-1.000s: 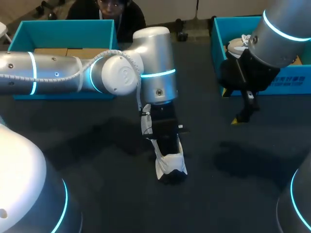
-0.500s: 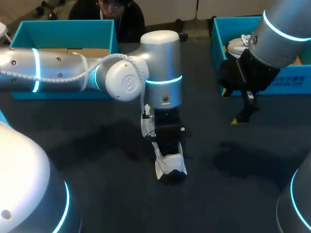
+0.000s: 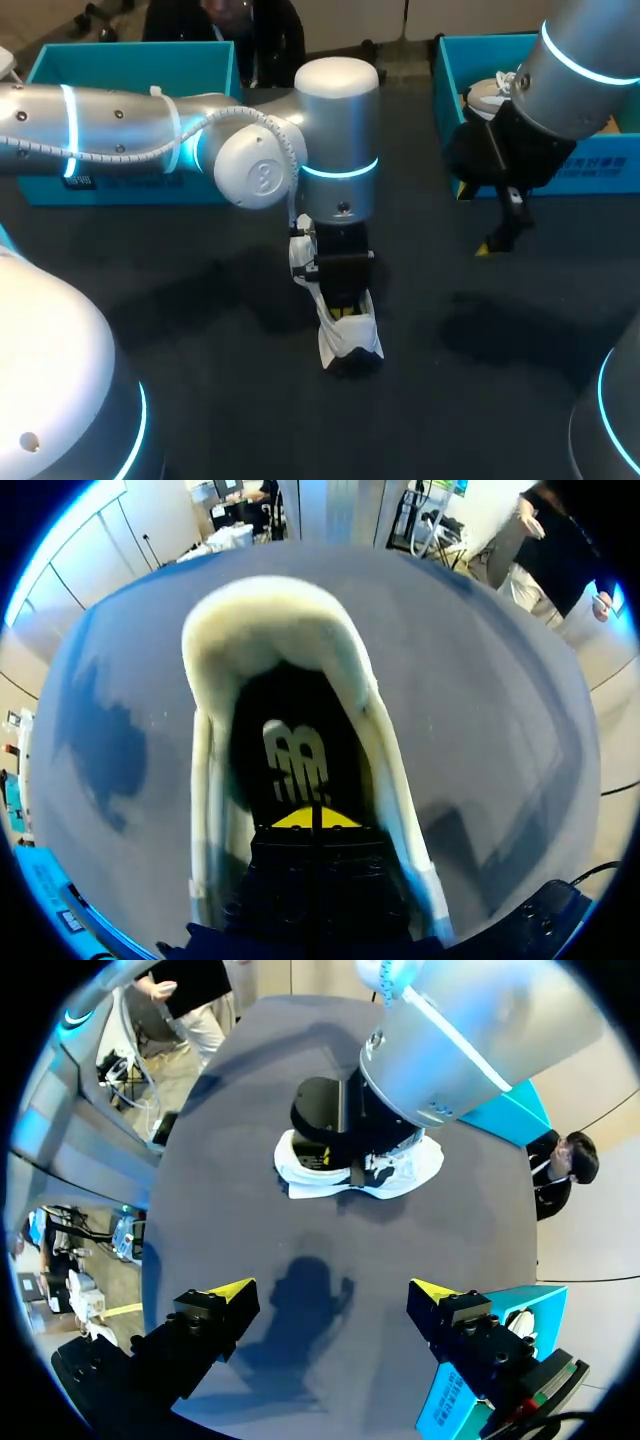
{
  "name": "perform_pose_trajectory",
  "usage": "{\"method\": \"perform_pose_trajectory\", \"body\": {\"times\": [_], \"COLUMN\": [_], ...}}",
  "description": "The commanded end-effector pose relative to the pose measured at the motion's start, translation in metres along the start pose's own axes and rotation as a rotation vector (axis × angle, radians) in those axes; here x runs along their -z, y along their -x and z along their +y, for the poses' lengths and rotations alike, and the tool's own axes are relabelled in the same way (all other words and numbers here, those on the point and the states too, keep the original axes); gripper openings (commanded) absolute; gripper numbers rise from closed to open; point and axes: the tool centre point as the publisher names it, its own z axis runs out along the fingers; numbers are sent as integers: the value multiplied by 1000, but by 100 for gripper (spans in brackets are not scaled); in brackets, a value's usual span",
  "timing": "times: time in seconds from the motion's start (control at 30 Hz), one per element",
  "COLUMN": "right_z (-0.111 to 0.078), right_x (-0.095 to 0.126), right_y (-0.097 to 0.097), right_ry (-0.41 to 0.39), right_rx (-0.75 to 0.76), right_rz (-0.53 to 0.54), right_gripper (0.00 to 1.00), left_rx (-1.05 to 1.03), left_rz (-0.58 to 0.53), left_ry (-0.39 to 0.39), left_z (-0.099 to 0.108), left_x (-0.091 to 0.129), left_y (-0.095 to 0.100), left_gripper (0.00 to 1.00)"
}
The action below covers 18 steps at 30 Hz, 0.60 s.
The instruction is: Take the shoe out of the shoebox, open the shoe tongue, remove and reinsert the insole, then place the shoe into the shoebox
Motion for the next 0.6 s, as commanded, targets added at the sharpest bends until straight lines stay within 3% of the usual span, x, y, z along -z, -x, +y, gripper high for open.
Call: {"method": "perform_pose_trajectory", "body": {"times": [0.03,0.2,0.47,0.6], "right_z": [1,1,1,1], "right_x": [-2,-2,-2,-2], "right_y": [1,1,1,1], "right_ry": [-2,-2,-2,-2], "right_rx": [0,0,0,0], "right_rz": [0,0,0,0], "right_gripper": [100,100,100,100], "left_rx": [-10,-3,-40,-74], "left_rz": [-4,-38,-86,-111], "left_ry": [72,58,13,-64], "left_z": [26,25,0,-12], "left_x": [-16,-5,33,40], "left_y": [-12,-14,-11,-4], "left_gripper": [0,0,0,0]}}
